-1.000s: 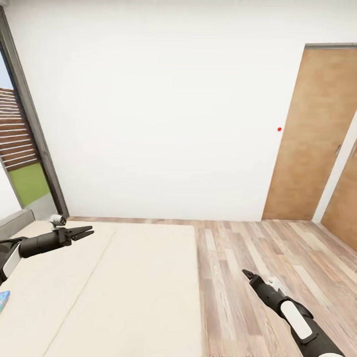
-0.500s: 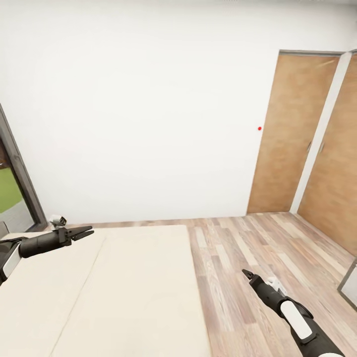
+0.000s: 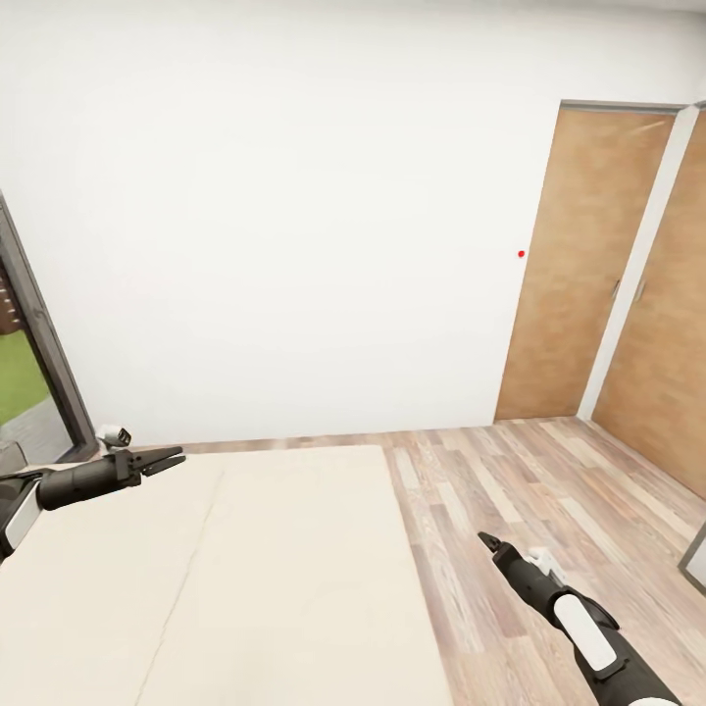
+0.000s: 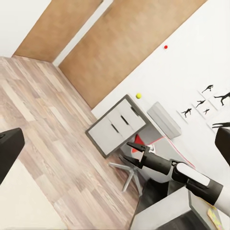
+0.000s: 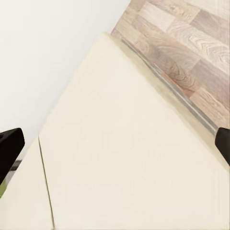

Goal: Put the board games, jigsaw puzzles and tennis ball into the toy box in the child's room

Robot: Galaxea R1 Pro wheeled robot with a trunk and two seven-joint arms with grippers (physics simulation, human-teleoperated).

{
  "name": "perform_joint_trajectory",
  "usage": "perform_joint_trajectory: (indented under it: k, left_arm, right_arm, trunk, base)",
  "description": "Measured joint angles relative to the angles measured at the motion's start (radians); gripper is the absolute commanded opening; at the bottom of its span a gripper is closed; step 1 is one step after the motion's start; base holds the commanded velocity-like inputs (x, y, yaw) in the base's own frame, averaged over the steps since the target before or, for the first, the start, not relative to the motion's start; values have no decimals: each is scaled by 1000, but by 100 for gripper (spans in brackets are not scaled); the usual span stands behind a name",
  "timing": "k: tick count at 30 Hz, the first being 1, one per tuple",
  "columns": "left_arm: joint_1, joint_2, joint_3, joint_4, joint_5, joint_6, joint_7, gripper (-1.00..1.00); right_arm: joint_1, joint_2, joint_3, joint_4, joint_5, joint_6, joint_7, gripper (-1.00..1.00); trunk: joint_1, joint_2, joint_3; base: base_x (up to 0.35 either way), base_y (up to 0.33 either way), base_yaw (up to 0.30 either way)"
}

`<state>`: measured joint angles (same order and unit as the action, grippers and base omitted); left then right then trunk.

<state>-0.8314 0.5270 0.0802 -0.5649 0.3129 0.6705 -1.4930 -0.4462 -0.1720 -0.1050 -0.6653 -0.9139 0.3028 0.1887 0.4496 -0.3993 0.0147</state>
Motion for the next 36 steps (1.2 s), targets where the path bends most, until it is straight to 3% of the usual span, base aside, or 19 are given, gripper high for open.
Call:
perform_joint_trajectory:
  k: [17, 36]
  left_arm:
    - [0, 1, 0, 0, 1, 0, 0, 100]
    - [0, -1, 0, 0, 0, 0, 0, 100]
  right_arm:
    - [0, 1, 6, 0, 2, 0, -1, 100]
    - [0, 1, 7, 0, 2, -24, -5, 100]
  trunk:
    - [0, 0, 0]
    - [0, 0, 0]
  base:
    - [0, 222, 174]
    - [0, 221, 12]
